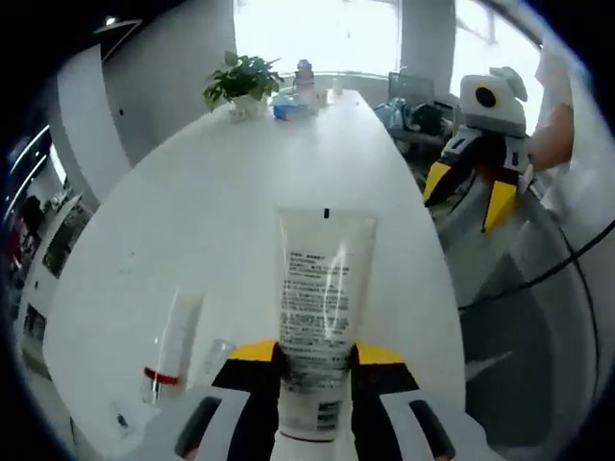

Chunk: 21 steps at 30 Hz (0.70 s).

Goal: Arrange the skincare products in the storage area until every visible bottle or jar stands upright without overlapping.

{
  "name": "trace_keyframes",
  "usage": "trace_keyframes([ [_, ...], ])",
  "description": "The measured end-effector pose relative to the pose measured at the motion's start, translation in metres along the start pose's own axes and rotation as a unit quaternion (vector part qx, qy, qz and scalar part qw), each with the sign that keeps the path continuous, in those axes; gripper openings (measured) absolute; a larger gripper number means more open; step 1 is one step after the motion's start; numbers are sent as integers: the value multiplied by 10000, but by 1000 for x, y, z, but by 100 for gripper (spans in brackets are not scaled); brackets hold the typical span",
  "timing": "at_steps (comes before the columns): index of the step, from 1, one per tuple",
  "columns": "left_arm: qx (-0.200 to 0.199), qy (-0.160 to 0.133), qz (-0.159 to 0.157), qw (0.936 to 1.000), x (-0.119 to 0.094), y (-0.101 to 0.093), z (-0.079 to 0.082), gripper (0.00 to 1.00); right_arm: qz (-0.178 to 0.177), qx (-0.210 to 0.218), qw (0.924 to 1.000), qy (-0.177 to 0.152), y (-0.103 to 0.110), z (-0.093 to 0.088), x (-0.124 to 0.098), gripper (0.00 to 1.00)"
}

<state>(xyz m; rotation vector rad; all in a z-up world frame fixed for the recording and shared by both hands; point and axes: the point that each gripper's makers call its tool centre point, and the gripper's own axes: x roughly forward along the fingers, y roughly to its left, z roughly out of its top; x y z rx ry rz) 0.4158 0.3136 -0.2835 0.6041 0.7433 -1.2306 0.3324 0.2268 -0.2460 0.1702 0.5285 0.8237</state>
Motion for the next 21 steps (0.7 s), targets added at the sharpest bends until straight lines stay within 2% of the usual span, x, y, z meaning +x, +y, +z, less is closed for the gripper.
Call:
trace_keyframes([
  [4,-172,-207,46,9996,-3,-11,5,27,130,35,9999,-68,3,4,4,38],
  [8,-295,-256,130,9991,-4,-19,7,27,204,41,9998,-27,3,5,5,39],
  [12,-591,-608,173,9962,-10,-28,19,27,318,-136,9994,-13,5,10,3,45],
  [16,-1009,-1099,122,9887,-18,-35,35,28,513,-151,9984,-156,2,23,2,54],
  [20,-1254,-1487,67,9809,-30,-39,47,28,906,-268,9951,-281,10,40,3,59],
  [21,-1349,-1634,22,9773,-34,-41,51,28,1099,-161,9929,-430,18,48,4,61],
])
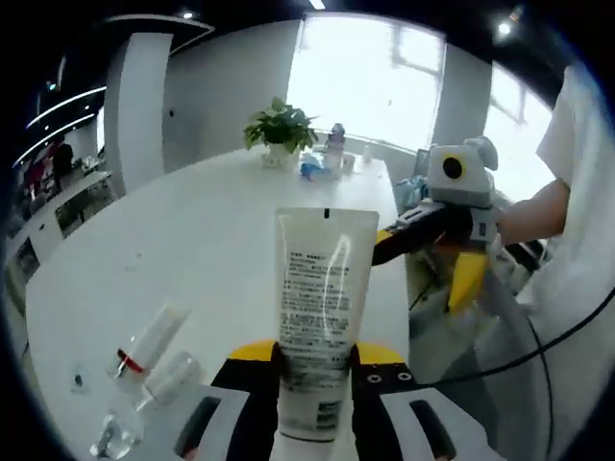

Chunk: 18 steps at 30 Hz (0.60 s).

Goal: Arrange the skincare products in the storage area until every visible bottle or jar stands upright without overlapping.

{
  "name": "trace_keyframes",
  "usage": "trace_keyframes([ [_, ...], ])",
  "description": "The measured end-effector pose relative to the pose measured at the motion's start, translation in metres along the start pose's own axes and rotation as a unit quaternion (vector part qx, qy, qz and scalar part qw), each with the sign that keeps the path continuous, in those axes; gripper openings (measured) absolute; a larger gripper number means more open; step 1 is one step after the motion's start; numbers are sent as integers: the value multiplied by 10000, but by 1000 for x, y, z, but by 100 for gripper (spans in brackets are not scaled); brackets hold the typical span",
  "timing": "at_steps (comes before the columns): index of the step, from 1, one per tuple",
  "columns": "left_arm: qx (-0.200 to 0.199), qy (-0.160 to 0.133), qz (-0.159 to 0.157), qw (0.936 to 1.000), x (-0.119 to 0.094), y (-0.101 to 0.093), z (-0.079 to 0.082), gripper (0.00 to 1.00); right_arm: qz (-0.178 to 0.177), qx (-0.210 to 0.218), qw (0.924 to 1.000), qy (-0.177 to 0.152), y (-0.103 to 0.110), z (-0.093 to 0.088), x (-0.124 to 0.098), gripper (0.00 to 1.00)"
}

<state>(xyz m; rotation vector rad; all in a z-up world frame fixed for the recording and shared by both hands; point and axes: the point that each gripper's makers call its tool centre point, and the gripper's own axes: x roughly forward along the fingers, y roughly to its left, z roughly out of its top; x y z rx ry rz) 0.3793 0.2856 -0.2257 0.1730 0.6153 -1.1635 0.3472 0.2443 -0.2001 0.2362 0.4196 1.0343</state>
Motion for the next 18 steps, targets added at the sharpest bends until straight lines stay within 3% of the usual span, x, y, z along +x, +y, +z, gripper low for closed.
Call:
trace_keyframes([
  [5,-363,-397,-129,9985,-8,-7,7,28,644,78,9977,-192,27,16,10,65],
  [9,-678,-744,-360,9943,-12,-17,11,28,782,62,9967,-227,33,20,14,65],
  [14,-876,-988,-585,9895,-14,-31,14,28,1069,509,9924,-349,38,33,14,67],
  [18,-1139,-1330,-856,9808,-21,-45,24,28,1256,633,9891,-438,41,44,10,64],
])
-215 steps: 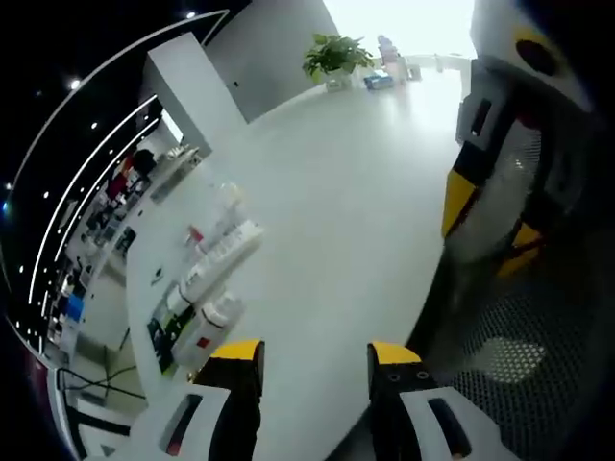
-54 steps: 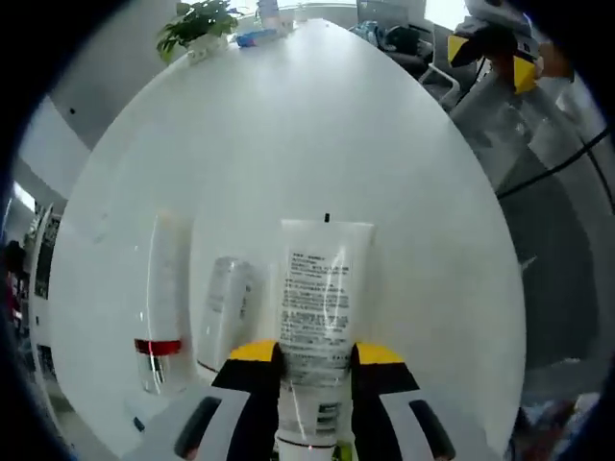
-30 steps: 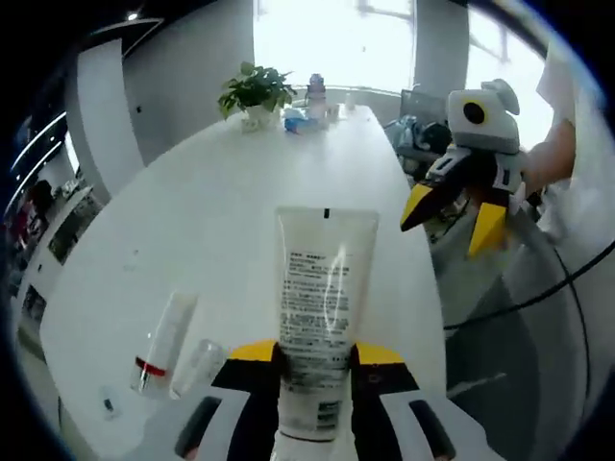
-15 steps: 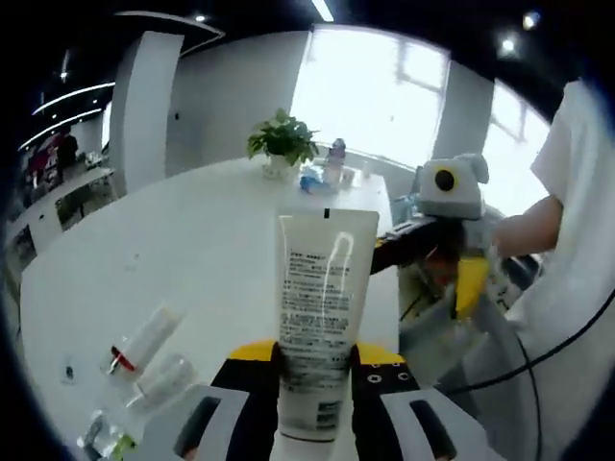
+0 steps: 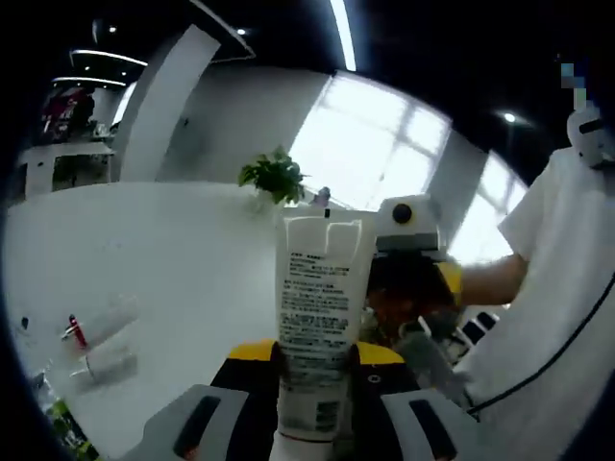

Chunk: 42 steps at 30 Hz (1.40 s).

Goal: Arrange the skincare products in the storage area until every visible bottle or jar stands upright without overlapping.

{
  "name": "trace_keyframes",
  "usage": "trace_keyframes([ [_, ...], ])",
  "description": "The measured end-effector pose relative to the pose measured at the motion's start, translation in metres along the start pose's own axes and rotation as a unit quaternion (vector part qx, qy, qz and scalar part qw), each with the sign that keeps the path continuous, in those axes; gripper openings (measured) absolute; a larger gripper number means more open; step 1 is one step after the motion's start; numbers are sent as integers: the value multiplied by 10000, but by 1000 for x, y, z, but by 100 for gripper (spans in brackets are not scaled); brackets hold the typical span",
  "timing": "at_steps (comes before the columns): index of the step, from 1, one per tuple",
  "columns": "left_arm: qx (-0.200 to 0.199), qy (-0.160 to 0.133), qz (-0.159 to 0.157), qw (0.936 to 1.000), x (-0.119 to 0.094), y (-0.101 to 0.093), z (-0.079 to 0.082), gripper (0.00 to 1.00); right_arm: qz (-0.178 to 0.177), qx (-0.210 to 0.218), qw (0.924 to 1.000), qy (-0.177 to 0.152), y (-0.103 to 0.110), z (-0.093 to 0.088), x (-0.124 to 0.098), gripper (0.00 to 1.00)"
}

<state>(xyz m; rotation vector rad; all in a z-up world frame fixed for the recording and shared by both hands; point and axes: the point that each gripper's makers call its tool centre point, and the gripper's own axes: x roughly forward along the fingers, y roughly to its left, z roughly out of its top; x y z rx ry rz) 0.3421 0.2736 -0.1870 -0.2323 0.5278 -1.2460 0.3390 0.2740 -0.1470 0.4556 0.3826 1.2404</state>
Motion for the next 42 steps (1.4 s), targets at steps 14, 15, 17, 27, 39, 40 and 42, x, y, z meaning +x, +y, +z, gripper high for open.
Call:
trace_keyframes([
  [14,-266,-491,-1292,9900,1,-62,7,28,1278,406,9908,164,41,8,6,49],
  [15,-294,-458,-1328,9896,2,-64,5,28,1354,414,9898,172,44,8,6,47],
  [17,-349,-443,-1386,9887,2,-67,2,28,1618,467,9851,337,55,4,6,44],
  [27,-580,-661,-1004,9911,-2,-62,-7,30,1323,-22,9906,340,51,-7,21,38],
  [39,-535,-1162,114,9917,-17,-49,-17,31,1023,-359,9930,476,46,-20,34,37],
  [40,-573,-1280,426,9892,-22,-45,-21,30,974,-459,9927,540,45,-23,39,37],
  [42,-583,-1401,929,9840,-29,-37,-25,30,942,-561,9917,677,40,-30,48,37],
])
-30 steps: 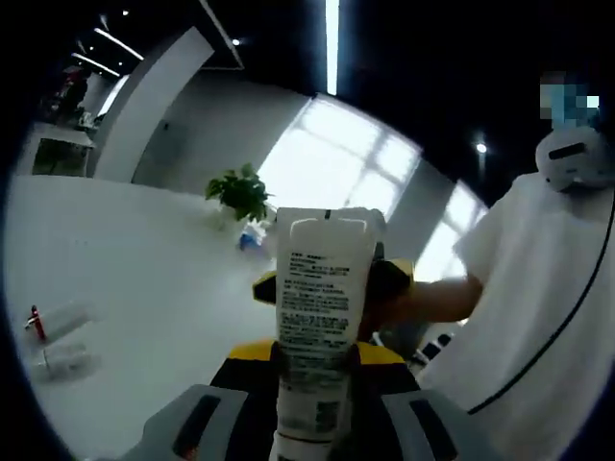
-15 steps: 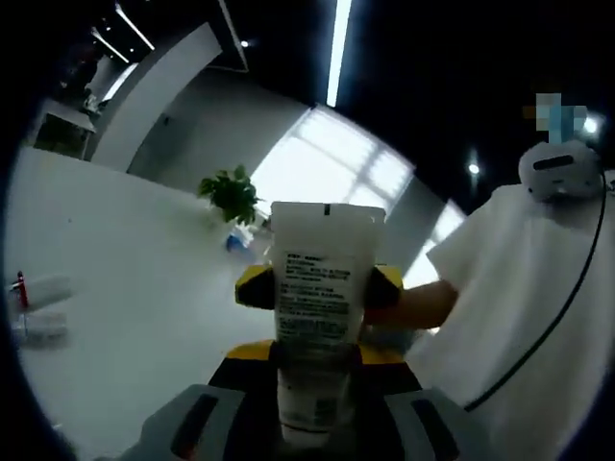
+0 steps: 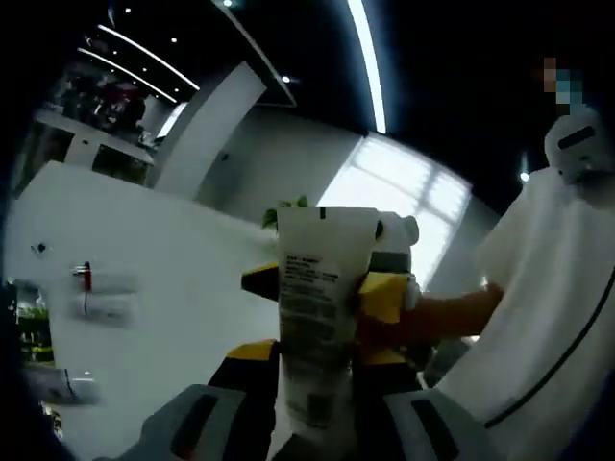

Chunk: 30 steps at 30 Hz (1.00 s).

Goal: Arrange the skincare products in the storage area until every visible bottle or jar stands upright without overlapping.

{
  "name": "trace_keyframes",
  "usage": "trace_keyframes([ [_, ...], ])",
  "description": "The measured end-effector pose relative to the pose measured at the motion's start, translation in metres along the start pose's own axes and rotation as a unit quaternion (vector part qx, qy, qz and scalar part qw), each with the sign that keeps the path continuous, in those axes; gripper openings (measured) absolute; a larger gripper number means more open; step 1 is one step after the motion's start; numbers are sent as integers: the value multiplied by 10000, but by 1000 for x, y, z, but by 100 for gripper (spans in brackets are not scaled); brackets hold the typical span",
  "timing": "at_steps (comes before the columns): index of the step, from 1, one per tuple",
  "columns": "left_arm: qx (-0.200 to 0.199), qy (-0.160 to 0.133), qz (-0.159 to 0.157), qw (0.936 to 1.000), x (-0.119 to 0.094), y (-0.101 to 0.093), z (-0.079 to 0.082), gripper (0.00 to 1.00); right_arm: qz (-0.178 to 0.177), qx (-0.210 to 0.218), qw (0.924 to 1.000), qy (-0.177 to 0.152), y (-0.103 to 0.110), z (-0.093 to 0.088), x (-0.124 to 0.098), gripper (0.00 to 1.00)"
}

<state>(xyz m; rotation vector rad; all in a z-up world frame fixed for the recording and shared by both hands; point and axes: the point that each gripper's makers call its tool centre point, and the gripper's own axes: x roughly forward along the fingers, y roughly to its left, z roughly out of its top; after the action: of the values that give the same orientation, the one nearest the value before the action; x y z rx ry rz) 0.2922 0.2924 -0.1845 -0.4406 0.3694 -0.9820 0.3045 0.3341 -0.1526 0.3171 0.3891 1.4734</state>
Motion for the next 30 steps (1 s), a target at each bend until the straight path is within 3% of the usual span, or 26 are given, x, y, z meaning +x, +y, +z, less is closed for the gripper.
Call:
trace_keyframes([
  [8,201,-70,633,9978,-11,13,-1,32,-101,-188,9993,313,-7,-15,19,37],
  [12,228,-41,688,9974,-9,15,-1,38,-211,-239,9990,323,-9,-15,21,37],
  [17,591,421,1162,9906,4,28,-15,39,-744,-454,9955,362,-24,-12,25,37],
  [20,676,410,1534,9850,5,39,-13,38,-1075,-428,9929,269,-31,-6,25,38],
  [21,738,485,1830,9791,5,47,-14,37,-1115,-401,9927,244,-31,-5,25,38],
  [22,790,525,1922,9768,6,49,-14,36,-1323,-383,9903,182,-33,-2,24,38],
  [25,766,413,2047,9749,8,51,-9,33,-1522,-400,9874,177,-35,-2,24,38],
  [27,789,358,2052,9749,9,51,-5,24,-1588,-428,9862,188,-36,-2,25,38],
  [28,517,166,2127,9756,10,54,4,24,-1808,-491,9821,194,-36,-2,24,38],
  [30,602,223,2029,9771,10,53,5,23,-1924,-437,9803,129,-37,0,21,38],
])
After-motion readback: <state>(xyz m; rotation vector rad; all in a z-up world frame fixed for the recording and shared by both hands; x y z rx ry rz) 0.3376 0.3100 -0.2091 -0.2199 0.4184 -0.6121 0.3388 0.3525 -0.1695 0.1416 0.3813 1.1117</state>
